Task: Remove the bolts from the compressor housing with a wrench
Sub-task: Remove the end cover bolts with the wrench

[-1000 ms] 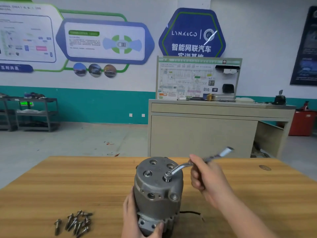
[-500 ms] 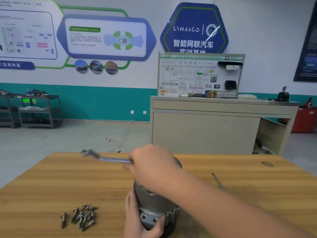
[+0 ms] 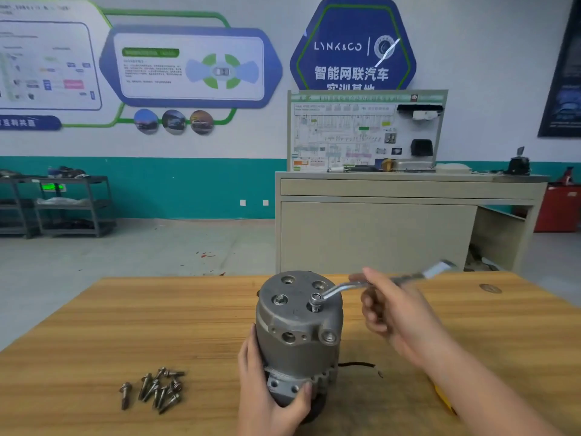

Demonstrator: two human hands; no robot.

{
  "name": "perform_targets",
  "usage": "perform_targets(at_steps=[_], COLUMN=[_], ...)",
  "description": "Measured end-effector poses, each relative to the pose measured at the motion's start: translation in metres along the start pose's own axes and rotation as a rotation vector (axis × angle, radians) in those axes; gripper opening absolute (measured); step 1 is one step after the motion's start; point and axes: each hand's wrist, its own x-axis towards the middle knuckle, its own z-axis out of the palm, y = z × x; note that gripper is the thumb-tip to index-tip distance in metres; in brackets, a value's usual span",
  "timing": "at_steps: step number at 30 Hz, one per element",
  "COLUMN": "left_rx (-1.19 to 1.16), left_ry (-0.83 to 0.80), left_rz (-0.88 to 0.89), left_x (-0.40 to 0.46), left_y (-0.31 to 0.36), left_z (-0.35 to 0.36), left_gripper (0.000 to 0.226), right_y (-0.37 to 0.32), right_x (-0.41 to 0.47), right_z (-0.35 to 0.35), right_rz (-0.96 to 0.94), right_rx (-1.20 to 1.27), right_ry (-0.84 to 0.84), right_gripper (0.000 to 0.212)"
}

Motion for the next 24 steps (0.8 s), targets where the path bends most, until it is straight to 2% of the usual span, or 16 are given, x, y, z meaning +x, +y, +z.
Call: perform_targets(at_steps=[2, 5, 7, 10, 13, 16, 18, 21, 24], left_rx=[0.005, 0.002, 0.005, 0.032, 0.064, 0.095, 0.107, 0.112, 0.077], left_ry=[0.008, 0.014, 0.005, -0.003, 0.007, 0.002, -0.018, -0.054, -0.046], left_rz=[-0.004, 0.013, -0.002, -0.029, -0.044, -0.061, -0.020, 0.019, -0.026], left_x=[-0.001, -0.003, -0.004, -0.006, -0.005, -0.004, -0.005, -0.004, -0.007], left_y=[-0.001, 0.000, 0.002, 0.004, 0.002, -0.002, 0.000, 0.001, 0.004], left_z=[0.002, 0.003, 0.003, 0.002, -0.001, -0.001, -0.001, -0.001, -0.004], left_gripper=[0.111, 0.112, 0.113, 0.114, 0.115, 0.116, 0.109, 0.105, 0.111], right_y=[-0.018, -0.046, -0.057, -0.059, -0.041, -0.021, -0.015, -0.007, 0.003], right_x=[0.029, 0.058, 0.065, 0.054, 0.023, -0.016, -0.037, -0.051, -0.058], right_z=[0.007, 0.036, 0.067, 0.115, 0.141, 0.132, 0.117, 0.082, 0.045], right_rz=[0.111, 0.166, 0.134, -0.079, -0.376, -0.762, -0.905, -0.941, -0.869], right_rx=[-0.146, -0.574, -0.873, -1.299, -1.537, -1.535, -1.431, -1.190, -0.775], right_ry=[0.010, -0.080, -0.146, -0.245, -0.321, -0.256, -0.244, -0.234, -0.225], right_gripper=[0.023, 0.023, 0.022, 0.021, 0.027, 0.040, 0.042, 0.042, 0.032])
